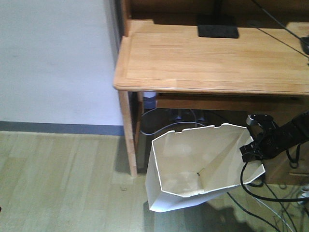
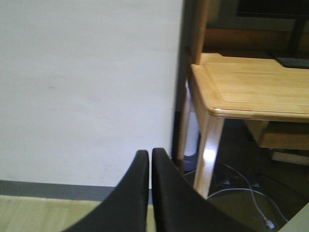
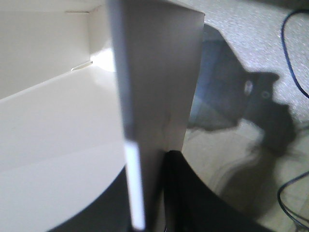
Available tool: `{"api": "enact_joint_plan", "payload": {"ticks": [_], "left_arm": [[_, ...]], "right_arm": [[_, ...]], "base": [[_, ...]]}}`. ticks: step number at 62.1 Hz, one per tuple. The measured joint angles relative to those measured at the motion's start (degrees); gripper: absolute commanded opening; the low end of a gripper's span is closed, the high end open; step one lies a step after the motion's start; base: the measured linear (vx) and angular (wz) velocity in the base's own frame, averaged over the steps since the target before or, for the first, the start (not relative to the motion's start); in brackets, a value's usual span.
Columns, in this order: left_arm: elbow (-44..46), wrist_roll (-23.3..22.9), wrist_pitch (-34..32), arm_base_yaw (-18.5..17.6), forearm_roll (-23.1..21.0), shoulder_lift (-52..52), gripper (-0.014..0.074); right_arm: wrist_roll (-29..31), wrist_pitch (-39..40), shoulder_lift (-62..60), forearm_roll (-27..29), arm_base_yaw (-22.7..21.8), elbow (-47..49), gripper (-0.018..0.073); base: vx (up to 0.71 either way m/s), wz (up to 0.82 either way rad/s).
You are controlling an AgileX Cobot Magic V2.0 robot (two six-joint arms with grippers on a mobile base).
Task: Move trash bin to bedside with robot
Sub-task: 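Turn the base toward the bed, holding the bin in the right gripper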
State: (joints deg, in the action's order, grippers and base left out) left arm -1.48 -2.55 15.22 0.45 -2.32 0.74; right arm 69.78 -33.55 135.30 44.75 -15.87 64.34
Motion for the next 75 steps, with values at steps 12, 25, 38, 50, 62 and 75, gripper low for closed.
{"api": "enact_joint_plan", "payload": {"ticks": [12,25,38,50,62,75], "left_arm": [[0.0,0.0,0.0,0.0,0.0,0.0,-0.0006],[0.0,0.0,0.0,0.0,0.0,0.0,-0.0006],[0.0,0.0,0.0,0.0,0.0,0.0,-0.0006],[0.0,0.0,0.0,0.0,0.0,0.0,-0.0006],[0.0,0.0,0.0,0.0,0.0,0.0,-0.0006],[0.0,0.0,0.0,0.0,0.0,0.0,-0.0006]], "right_arm": [[0.0,0.0,0.0,0.0,0.0,0.0,-0.0005],[0.0,0.0,0.0,0.1,0.0,0.0,-0.0005],[0.0,-0.1,0.0,0.1,0.0,0.0,-0.0005],[0.0,-0.4,0.0,0.1,0.0,0.0,-0.0005],[0.0,-0.4,0.0,0.1,0.0,0.0,-0.0005],[0.0,-0.4,0.0,0.1,0.0,0.0,-0.0005]], "base": [[-0.03,0.49],[-0.03,0.61],[-0.02,0.63],[0.0,0.61],[0.04,0.62],[0.08,0.58]]}}
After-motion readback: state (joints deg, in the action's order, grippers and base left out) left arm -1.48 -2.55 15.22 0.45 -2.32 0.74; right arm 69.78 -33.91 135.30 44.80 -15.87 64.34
